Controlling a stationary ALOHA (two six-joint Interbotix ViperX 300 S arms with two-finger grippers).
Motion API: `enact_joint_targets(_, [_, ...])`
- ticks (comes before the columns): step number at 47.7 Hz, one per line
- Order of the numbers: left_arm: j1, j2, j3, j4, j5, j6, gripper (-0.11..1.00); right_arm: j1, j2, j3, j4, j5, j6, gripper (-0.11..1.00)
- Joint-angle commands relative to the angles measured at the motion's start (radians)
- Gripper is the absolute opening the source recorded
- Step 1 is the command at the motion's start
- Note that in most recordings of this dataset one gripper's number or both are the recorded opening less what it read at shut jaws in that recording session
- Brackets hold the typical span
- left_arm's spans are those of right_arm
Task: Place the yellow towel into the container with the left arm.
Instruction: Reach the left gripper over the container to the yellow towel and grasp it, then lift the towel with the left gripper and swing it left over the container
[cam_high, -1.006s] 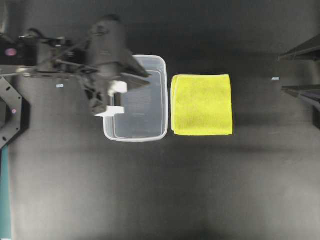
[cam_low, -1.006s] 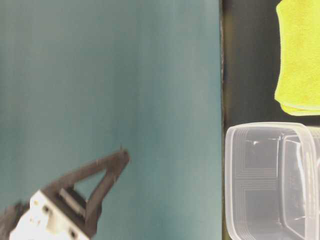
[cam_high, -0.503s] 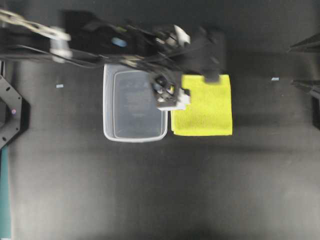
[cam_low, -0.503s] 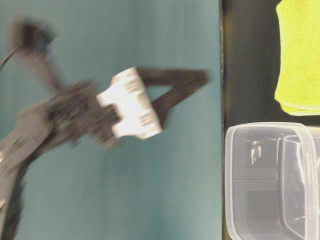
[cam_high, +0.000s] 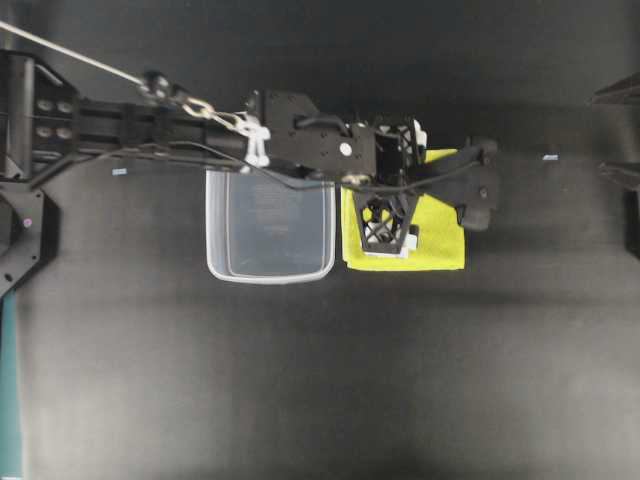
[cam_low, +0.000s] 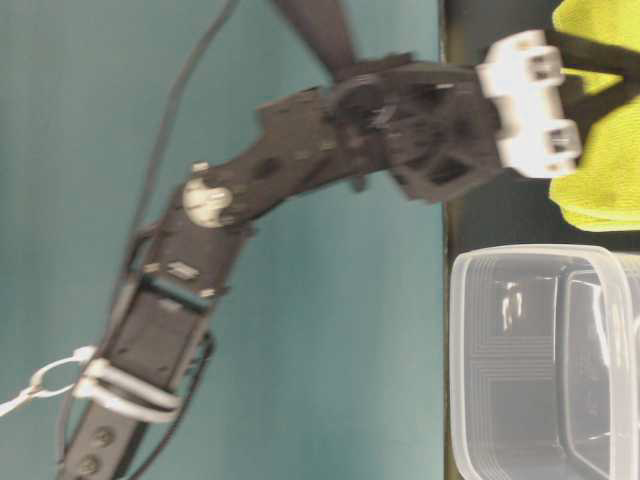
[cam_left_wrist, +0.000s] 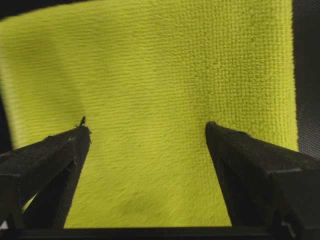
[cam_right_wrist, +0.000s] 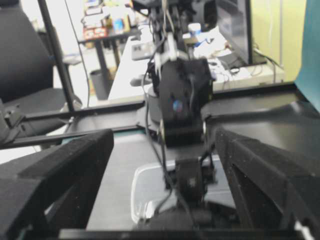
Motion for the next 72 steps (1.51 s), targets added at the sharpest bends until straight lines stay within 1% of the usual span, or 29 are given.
enact_joint_targets(1, [-0.012,0.014,-0.012,0.003,-0.015,-0.003,0.9,0.008,0.006,-0.021,-0.003,-0.012,0.0,0.79])
enact_joint_targets(10, [-0.023,0.038,0.005,0.003,-0.018,-0.003,0.88,0.012,0.005,-0.021,-0.003,-0.014,0.0,0.79])
enact_joint_targets(15, [-0.029,0.035,0.012,0.002,-0.011,0.0,0.81,0.012,0.003,-0.021,-0.003,-0.023,0.008,0.79])
enact_joint_targets(17, [-0.032,0.032,0.011,0.002,0.0,0.0,0.74,0.017,0.002,-0.023,-0.003,-0.032,0.008,0.79])
enact_joint_targets(19, [-0.035,0.031,0.006,0.002,0.006,0.002,0.64,0.021,0.0,-0.025,-0.003,-0.041,0.008,0.79])
enact_joint_targets(26, [-0.04,-0.005,-0.017,0.003,0.008,0.015,0.23,0.029,-0.006,-0.026,-0.002,-0.048,0.003,0.79])
enact_joint_targets(30, [-0.037,-0.021,-0.038,0.002,0.012,0.018,0.07,0.028,-0.009,-0.029,-0.003,-0.048,0.005,0.79])
enact_joint_targets(37, [-0.037,-0.084,-0.107,0.002,0.057,0.018,0.07,0.029,-0.014,-0.032,-0.003,-0.049,0.009,0.79])
enact_joint_targets(42, [-0.037,-0.16,-0.149,0.003,0.126,0.018,0.07,0.029,-0.02,-0.037,-0.003,-0.051,0.009,0.79])
enact_joint_targets(47, [-0.034,-0.247,-0.15,0.003,0.225,0.017,0.07,0.029,-0.028,-0.04,-0.003,-0.049,0.009,0.79])
enact_joint_targets(51, [-0.029,-0.322,-0.13,0.002,0.308,0.014,0.07,0.029,-0.029,-0.04,-0.003,-0.044,0.009,0.79])
enact_joint_targets(55, [-0.023,-0.408,-0.071,0.003,0.362,0.014,0.07,0.029,-0.029,-0.04,-0.003,-0.043,0.009,0.79])
enact_joint_targets(59, [-0.012,-0.485,0.011,0.003,0.368,0.014,0.07,0.029,-0.029,-0.04,-0.003,-0.043,0.009,0.79])
enact_joint_targets(65, [0.008,-0.601,0.158,0.003,0.341,0.014,0.07,0.029,-0.029,-0.04,-0.003,-0.043,0.011,0.79])
enact_joint_targets(67, [0.012,-0.647,0.221,0.002,0.319,0.015,0.07,0.029,-0.029,-0.041,-0.002,-0.043,0.011,0.79])
enact_joint_targets(72, [0.021,-0.718,0.341,0.002,0.278,0.015,0.07,0.029,-0.029,-0.041,-0.002,-0.044,0.011,0.79])
